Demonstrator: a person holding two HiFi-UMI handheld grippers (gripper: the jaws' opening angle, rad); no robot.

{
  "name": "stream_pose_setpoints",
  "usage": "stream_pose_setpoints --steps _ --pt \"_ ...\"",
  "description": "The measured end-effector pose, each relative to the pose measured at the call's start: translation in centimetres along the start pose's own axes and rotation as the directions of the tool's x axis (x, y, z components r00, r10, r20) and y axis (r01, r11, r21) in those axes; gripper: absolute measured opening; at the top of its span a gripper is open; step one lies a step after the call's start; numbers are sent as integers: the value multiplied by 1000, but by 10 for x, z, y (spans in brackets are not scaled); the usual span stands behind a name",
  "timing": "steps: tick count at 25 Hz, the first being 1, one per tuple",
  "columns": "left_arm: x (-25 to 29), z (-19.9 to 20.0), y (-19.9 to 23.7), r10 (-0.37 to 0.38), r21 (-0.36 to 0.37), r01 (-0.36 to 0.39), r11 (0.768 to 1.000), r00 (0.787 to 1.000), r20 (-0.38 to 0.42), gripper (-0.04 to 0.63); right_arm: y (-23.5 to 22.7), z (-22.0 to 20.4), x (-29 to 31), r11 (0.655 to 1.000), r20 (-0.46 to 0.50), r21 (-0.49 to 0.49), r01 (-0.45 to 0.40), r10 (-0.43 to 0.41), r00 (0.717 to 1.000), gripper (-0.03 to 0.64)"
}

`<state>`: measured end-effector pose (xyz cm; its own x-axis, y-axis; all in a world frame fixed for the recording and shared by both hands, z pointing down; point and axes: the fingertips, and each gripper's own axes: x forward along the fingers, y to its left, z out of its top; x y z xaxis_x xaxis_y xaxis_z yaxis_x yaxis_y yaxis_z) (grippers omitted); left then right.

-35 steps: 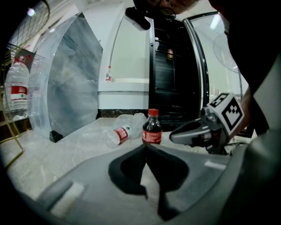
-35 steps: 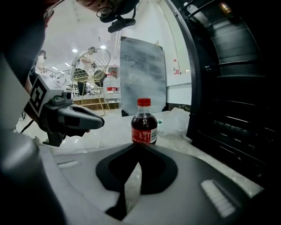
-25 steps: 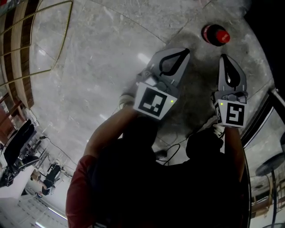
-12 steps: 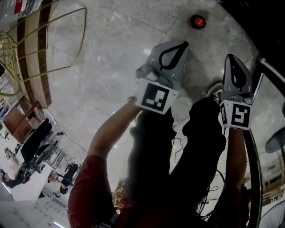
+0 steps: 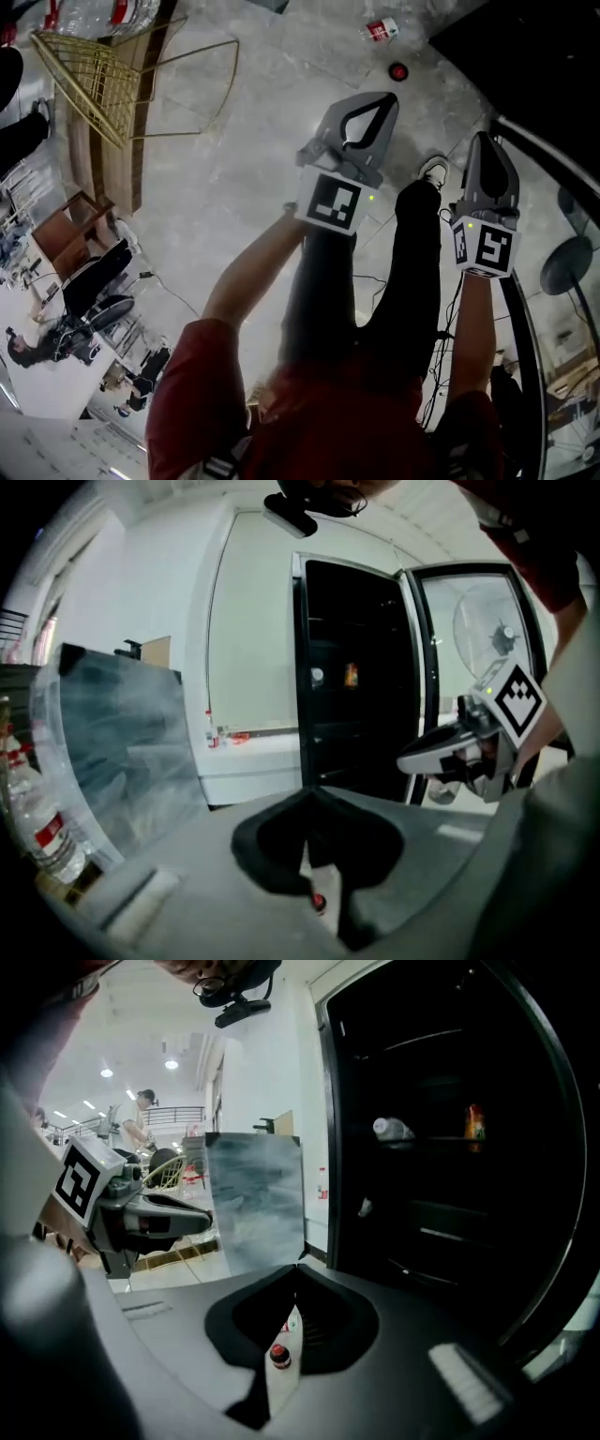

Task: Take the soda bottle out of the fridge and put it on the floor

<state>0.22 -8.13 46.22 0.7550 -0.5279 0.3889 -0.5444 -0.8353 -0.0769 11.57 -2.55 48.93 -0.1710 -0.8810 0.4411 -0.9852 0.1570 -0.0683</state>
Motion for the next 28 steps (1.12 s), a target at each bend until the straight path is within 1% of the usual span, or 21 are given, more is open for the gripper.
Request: stream_pose_setpoints --steps 3,4,6,8,10,13,17,20,24,28 --pt "-13 62 -28 7 53 -7 999 1000 5 0 -20 38 -52 999 38 32 34 -35 999 2" --pt "-18 83 -41 13 57 -13 998 1000 6 0 -29 51 -73 998 45 43 39 -41 998 2" --pt "-27 130 -52 28 30 -29 999 999 15 0 -43 91 -107 998 50 54 45 -48 998 2" --pt "-43 173 -41 38 8 -38 999 999 24 0 -41 139 -123 998 59 46 49 -52 997 2" --pt "-63 207 -23 37 12 -37 999 999 29 0 -28 184 -134 997 71 46 63 -66 995 2" --pt "-93 250 -22 29 -8 -28 1000 999 31 0 -18 229 -169 993 62 59 102 -106 992 2" --pt "-109 285 -23 26 -30 -25 999 999 22 0 -13 259 -193 991 58 71 117 -121 991 2" --pt "-111 311 -34 18 -29 -17 999 999 34 0 -23 278 -215 989 68 57 135 -139 988 2" --pt "-118 349 -57 -14 -14 15 1000 998 54 0 -44 296 -252 976 80 69 205 -211 974 2" --pt "-117 379 -64 -40 30 37 999 995 89 0 -65 309 -277 959 106 93 269 -279 955 2"
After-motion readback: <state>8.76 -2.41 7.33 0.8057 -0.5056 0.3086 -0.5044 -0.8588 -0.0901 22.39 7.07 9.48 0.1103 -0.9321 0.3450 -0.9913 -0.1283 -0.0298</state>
